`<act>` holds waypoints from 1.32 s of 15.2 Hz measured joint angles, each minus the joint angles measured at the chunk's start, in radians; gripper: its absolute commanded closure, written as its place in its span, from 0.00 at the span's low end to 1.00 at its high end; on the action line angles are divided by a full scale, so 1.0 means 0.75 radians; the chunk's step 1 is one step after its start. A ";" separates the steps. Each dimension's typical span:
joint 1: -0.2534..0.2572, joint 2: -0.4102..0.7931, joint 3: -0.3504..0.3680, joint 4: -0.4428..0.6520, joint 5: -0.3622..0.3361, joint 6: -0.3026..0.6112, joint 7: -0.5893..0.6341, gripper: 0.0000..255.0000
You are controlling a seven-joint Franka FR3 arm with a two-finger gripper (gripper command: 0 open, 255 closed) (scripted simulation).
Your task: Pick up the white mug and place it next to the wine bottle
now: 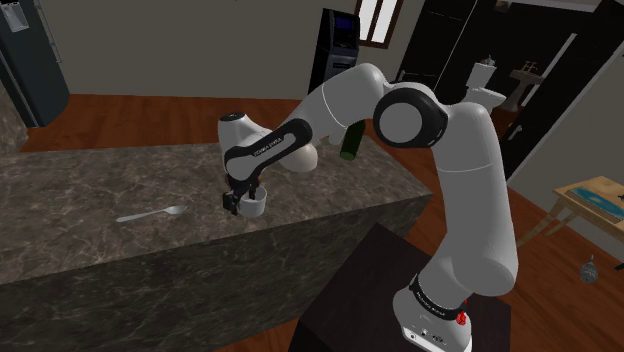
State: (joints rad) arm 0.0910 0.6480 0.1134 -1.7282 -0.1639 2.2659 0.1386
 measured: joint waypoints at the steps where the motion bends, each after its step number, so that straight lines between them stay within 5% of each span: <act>1: 0.000 0.000 0.000 0.000 0.000 0.001 0.000 0.00; 3: 0.000 0.000 0.000 0.000 0.000 0.001 0.000 0.00; 4: 0.000 0.000 0.000 0.000 0.000 0.001 0.000 1.00; 20: -0.004 -0.063 0.008 -0.004 0.010 -0.058 -0.008 1.00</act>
State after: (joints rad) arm 0.0878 0.6008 0.1190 -1.7314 -0.1562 2.2224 0.1326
